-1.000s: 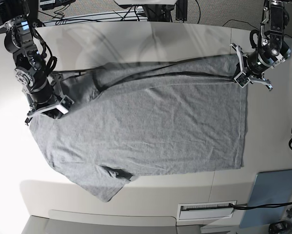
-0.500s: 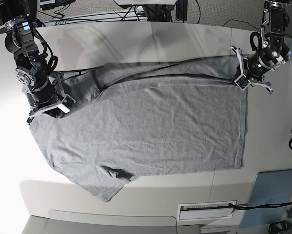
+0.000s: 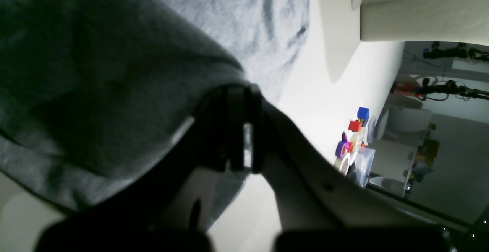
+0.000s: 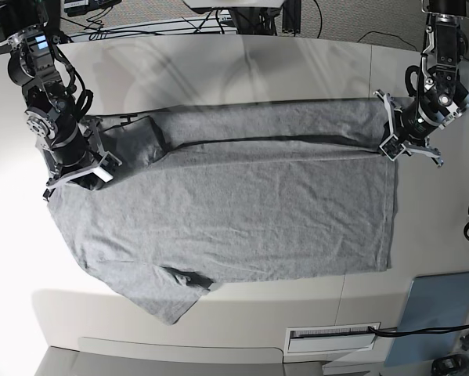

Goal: Fold the T-shirt properly
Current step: 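Lower the lifted edge onto the shirt body with both grippers, then drag the shirt toward the robot base with both grippers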

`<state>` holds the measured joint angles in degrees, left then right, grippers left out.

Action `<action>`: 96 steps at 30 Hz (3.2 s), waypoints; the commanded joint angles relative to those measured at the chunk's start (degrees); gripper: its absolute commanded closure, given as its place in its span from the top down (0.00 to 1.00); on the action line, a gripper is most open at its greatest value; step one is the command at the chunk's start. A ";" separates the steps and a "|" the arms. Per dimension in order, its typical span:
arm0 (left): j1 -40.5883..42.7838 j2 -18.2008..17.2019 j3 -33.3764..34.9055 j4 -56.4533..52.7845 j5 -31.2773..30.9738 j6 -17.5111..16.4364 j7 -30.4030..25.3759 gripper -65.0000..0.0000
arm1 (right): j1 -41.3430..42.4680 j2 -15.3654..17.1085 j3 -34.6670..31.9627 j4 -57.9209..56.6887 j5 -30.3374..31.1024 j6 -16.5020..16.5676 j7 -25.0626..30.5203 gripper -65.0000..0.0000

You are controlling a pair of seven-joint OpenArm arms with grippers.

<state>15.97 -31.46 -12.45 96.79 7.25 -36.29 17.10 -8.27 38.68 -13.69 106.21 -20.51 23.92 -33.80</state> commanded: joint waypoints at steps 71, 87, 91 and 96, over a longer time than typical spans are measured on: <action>26.25 2.10 -0.50 3.63 -28.70 9.29 5.62 0.00 | -37.53 -2.49 18.27 1.97 11.50 -22.91 -6.71 0.00; 26.10 1.79 -0.50 8.22 -29.11 9.49 5.57 0.00 | -34.84 -2.75 19.43 2.23 19.67 -22.77 0.85 0.00; 26.10 1.79 -0.50 8.22 -29.11 9.49 5.57 0.00 | -31.95 -4.74 19.43 -2.14 19.82 -20.72 2.56 0.00; 26.12 1.77 -0.50 8.22 -29.11 9.49 5.62 0.00 | -29.35 -7.30 19.43 -7.41 21.55 -15.34 1.18 0.00</action>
<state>41.60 -29.06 -12.71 104.16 -21.43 -26.59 23.57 -37.28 30.92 5.52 98.98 0.51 7.60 -31.22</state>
